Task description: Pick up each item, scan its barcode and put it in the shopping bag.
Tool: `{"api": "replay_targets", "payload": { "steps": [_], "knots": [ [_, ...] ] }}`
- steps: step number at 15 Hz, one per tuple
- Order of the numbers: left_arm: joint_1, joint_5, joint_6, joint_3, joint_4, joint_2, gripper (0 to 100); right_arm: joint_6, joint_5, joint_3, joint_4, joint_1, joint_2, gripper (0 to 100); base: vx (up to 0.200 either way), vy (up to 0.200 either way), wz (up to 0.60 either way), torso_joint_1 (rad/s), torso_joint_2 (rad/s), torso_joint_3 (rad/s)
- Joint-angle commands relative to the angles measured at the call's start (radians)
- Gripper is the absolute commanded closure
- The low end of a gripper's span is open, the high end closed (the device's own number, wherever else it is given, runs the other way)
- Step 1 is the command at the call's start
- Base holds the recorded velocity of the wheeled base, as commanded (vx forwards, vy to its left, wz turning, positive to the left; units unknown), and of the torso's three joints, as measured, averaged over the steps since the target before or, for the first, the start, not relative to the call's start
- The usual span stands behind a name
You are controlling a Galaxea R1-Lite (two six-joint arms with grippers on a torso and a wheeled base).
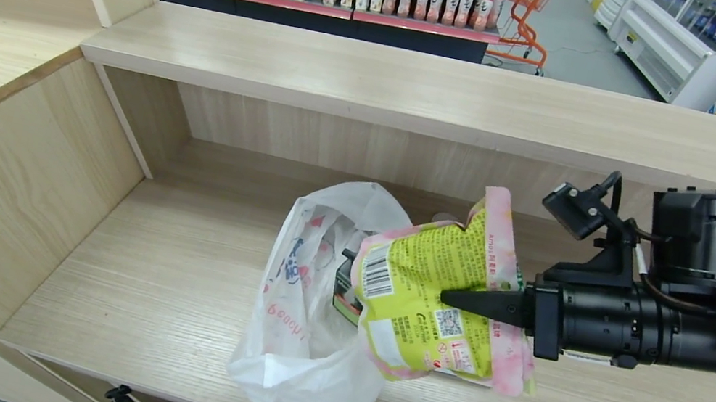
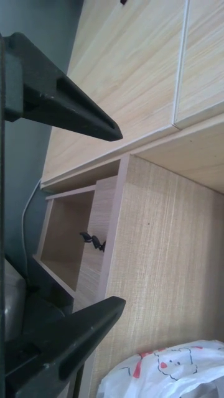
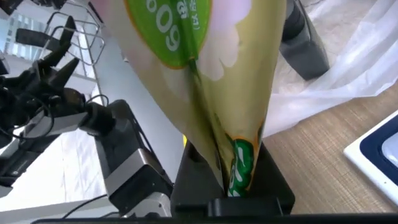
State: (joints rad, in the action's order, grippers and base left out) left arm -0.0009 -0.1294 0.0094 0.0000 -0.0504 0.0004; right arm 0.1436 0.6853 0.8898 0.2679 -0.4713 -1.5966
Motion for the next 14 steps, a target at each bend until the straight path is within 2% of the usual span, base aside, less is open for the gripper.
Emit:
{"api": "replay_targets", "payload": {
  "steps": [1, 4, 11, 14],
  "knots": [
    [0.001, 0.001, 0.0, 0.0, 0.0, 0.0, 0, -0.024, 0.002, 0.003, 0.001, -0.003, -0.037, 100, 0.0, 0.0, 0.0, 0.0, 0.0, 0.0],
    [-0.001, -0.001, 0.0, 0.0, 0.0, 0.0, 0, -0.09, 0.0, 0.014, 0.007, -0.004, -0.071, 100, 0.0, 0.0, 0.0, 0.0, 0.0, 0.0],
    [-0.001, -0.001, 0.0, 0.0, 0.0, 0.0, 0, -0.085, 0.005, 0.087, 0.062, -0.067, -0.146, 100, 0.0, 0.0, 0.0, 0.0, 0.0, 0.0],
    [0.001, 0.001, 0.0, 0.0, 0.0, 0.0, 0, -0.082, 0.005, 0.09, 0.179, -0.078, -0.206, 100, 0.0, 0.0, 0.0, 0.0, 0.0, 0.0]
  ]
}}
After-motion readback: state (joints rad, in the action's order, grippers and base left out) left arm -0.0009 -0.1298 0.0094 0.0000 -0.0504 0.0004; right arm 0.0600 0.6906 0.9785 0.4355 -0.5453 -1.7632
